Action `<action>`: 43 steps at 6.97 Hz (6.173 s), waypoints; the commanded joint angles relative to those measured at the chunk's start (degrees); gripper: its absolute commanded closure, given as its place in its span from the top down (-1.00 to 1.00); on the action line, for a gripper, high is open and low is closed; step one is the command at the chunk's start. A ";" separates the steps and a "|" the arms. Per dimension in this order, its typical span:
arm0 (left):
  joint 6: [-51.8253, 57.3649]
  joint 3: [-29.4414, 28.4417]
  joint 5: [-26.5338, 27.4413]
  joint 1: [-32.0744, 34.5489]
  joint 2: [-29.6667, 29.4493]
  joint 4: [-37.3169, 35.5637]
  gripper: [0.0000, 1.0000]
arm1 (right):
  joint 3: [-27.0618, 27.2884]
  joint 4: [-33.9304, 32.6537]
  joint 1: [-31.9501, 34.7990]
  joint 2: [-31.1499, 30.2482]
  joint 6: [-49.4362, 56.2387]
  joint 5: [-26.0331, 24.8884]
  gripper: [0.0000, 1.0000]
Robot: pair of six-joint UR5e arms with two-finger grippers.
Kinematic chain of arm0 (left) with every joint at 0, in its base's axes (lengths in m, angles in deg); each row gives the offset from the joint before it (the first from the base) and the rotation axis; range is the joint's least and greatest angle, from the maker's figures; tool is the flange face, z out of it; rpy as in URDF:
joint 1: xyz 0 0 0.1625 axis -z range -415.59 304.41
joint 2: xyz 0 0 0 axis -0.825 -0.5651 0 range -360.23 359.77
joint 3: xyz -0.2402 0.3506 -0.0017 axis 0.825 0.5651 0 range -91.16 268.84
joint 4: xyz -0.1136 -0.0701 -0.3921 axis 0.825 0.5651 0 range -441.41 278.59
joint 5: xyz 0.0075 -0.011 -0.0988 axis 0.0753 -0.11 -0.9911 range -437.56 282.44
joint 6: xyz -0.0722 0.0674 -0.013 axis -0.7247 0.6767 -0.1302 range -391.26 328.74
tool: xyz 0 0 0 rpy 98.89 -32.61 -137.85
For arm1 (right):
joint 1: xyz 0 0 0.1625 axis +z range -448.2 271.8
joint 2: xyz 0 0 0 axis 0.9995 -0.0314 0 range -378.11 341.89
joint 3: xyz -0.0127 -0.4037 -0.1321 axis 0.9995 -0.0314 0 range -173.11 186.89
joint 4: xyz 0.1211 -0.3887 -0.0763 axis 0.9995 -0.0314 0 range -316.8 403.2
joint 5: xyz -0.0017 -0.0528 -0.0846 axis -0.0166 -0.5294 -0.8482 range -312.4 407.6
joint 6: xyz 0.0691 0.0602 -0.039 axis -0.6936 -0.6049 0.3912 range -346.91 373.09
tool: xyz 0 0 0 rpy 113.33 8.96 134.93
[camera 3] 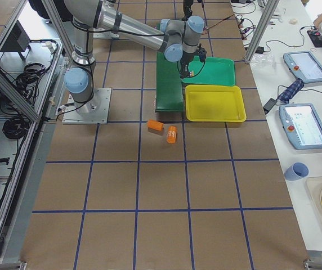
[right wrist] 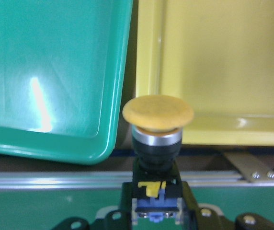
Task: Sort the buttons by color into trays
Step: 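Lift the yellow-capped button into the yellow tray while left reaches last button, then open the right gripper and return it over the belt while left grasps button, then place the green button on the belt with left while right grasps green-capped button, then carry the green-capped button with the right gripper into the green tray while left withdraws, then release the button in the green tray and move the right gripper back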
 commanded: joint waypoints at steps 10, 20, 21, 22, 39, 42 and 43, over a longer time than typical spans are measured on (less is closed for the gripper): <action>19.18 10.93 0.14 10.06 19.48 11.33 -1.00 | 0.85 8.26 -2.23 -3.31 2.56 0.76 1.00; 22.70 11.65 -4.00 13.58 18.08 9.92 0.40 | 11.28 -0.70 9.18 -9.44 -12.17 0.94 1.00; 22.62 11.65 -4.17 13.76 18.43 9.92 0.99 | 11.46 -1.40 9.20 -7.86 -12.56 0.94 1.00; 22.44 11.65 -4.09 13.76 19.13 10.27 1.00 | 11.63 -2.98 9.20 -6.20 -12.47 0.85 1.00; -0.15 3.74 -1.09 13.67 36.63 37.96 1.00 | -12.23 10.97 -0.11 5.38 3.06 -0.21 1.00; -0.32 3.29 -1.01 13.58 36.98 36.55 1.00 | 5.07 5.06 -3.19 -5.10 4.76 0.49 1.00; -0.15 3.56 -1.01 13.58 36.98 36.03 1.00 | 7.57 1.61 -3.19 -5.30 4.58 0.58 1.00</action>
